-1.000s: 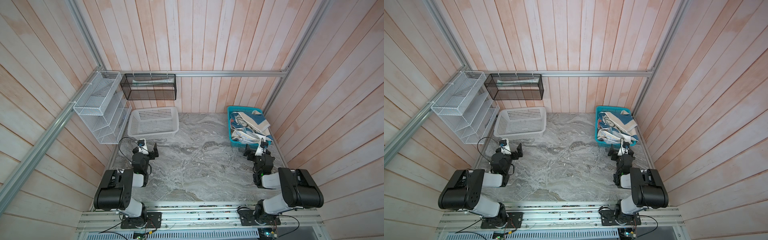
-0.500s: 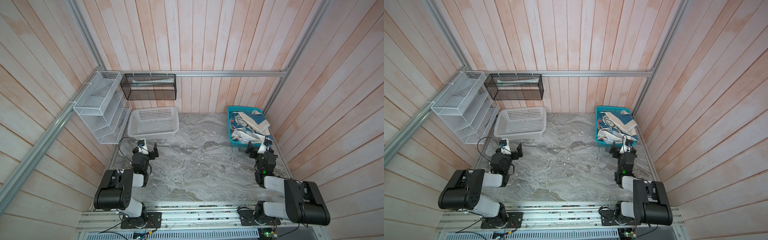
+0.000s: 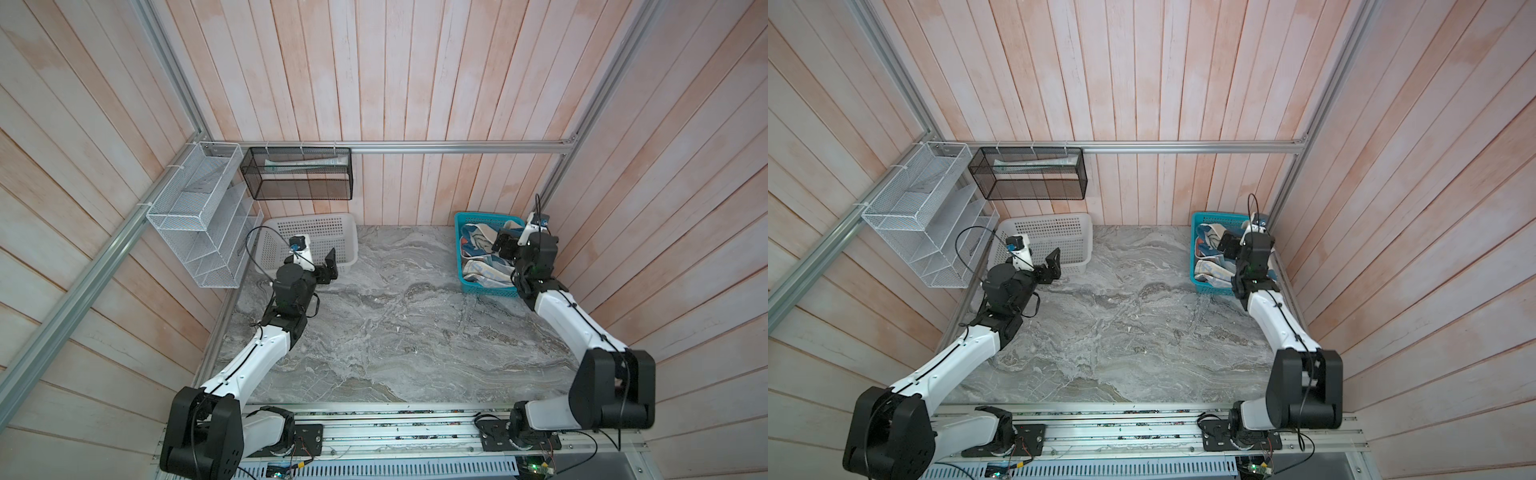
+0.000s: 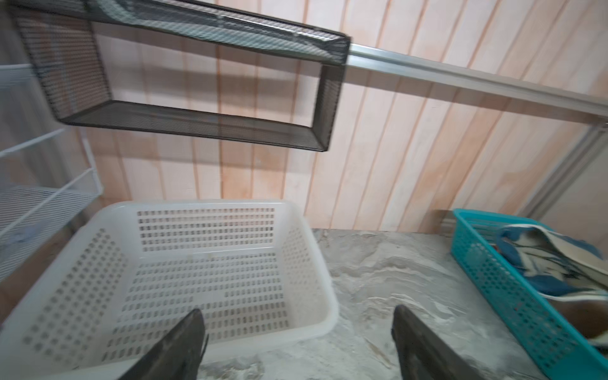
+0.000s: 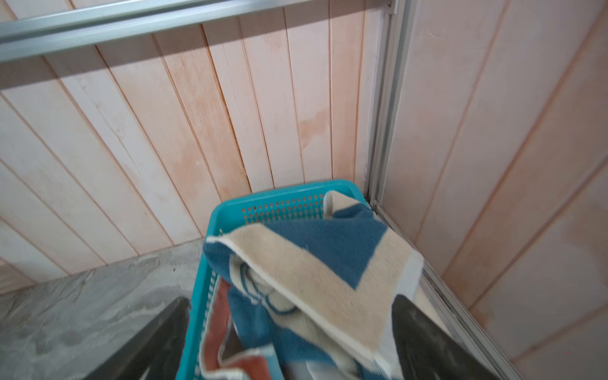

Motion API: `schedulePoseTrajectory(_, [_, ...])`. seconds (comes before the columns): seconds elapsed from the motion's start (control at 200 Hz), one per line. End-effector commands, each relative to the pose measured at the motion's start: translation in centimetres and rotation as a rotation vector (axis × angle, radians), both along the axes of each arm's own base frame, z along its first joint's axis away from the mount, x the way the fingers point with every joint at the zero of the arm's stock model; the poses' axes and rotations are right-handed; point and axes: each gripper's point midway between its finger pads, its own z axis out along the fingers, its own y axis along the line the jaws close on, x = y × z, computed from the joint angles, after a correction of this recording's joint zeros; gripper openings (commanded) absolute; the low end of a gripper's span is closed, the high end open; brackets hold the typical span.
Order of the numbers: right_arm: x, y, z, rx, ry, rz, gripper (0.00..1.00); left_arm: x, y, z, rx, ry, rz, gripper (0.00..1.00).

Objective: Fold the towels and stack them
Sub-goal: 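Grasp the blue-cream towel in the teal basket with right gripper while left arm advances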

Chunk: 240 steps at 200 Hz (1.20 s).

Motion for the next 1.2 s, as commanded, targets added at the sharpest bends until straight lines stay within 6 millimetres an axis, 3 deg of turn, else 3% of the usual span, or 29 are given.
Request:
schedulePoseTrajectory(0.0, [3.9,-0.3,-5.8,-0.017,0.280,0.037,0.98,0.2,-4.8,-4.3,-0.080,0.225,-0.116,0.92])
schedulePoseTrajectory(0.14, [9.5,0.6,-8.6,0.004,0.379,0.111,0.98,1.2,-9.6,-6.0,-0.139,0.274,-0.244,0.91])
schedulePoseTrajectory(0.285, [13.1,0.1,-11.9,-0.018,0.457,0.102,0.98,2.0,-13.2,-8.5,-0.147,0.343,-0.322,0.91])
schedulePoseTrajectory(0.39, [15.2,-0.4,-11.8,-0.056,0.508,0.091,0.96,2.6,-14.4,-9.8,-0.155,0.397,-0.323,0.91])
schedulePoseTrajectory(0.445, [15.9,0.0,-10.8,-0.076,0.511,0.124,0.82,2.8,-14.8,-10.2,-0.153,0.406,-0.324,0.92])
schedulePoseTrajectory(0.535, [16.2,0.9,-8.5,-0.094,0.487,0.195,0.21,2.8,-15.0,-10.2,-0.146,0.409,-0.322,0.92])
schedulePoseTrajectory(0.62, [15.4,1.8,-6.4,-0.094,0.466,0.227,0.00,2.6,-15.0,-9.6,-0.131,0.402,-0.326,0.91])
schedulePoseTrajectory(0.685, [14.4,2.5,-5.6,-0.107,0.464,0.241,0.00,2.3,-14.9,-8.9,-0.117,0.385,-0.326,0.92])
schedulePoseTrajectory(0.88, [9.6,4.7,0.4,-0.160,0.285,0.203,0.00,0.7,-14.7,-7.4,-0.111,0.368,-0.344,0.92])
schedulePoseTrajectory(0.92, [8.8,4.4,1.0,-0.146,0.250,0.190,0.28,0.3,-14.8,-7.4,-0.116,0.375,-0.355,0.92])
schedulePoseTrajectory(0.96, [8.2,4.1,0.5,-0.140,0.245,0.188,0.55,0.0,-14.9,-7.4,-0.121,0.381,-0.366,0.92])
schedulePoseTrajectory(0.99, [8.0,3.9,0.1,-0.143,0.254,0.184,0.67,-0.2,-15.1,-7.5,-0.125,0.386,-0.376,0.92])
schedulePoseTrajectory(1.04, [8.0,3.3,-1.1,-0.154,0.289,0.169,0.74,-0.6,-15.4,-7.7,-0.133,0.396,-0.390,0.92])
schedulePoseTrajectory(1.195, [8.6,0.9,-7.7,-0.199,0.475,0.102,0.88,-1.2,-16.2,-9.0,-0.136,0.430,-0.425,0.92])
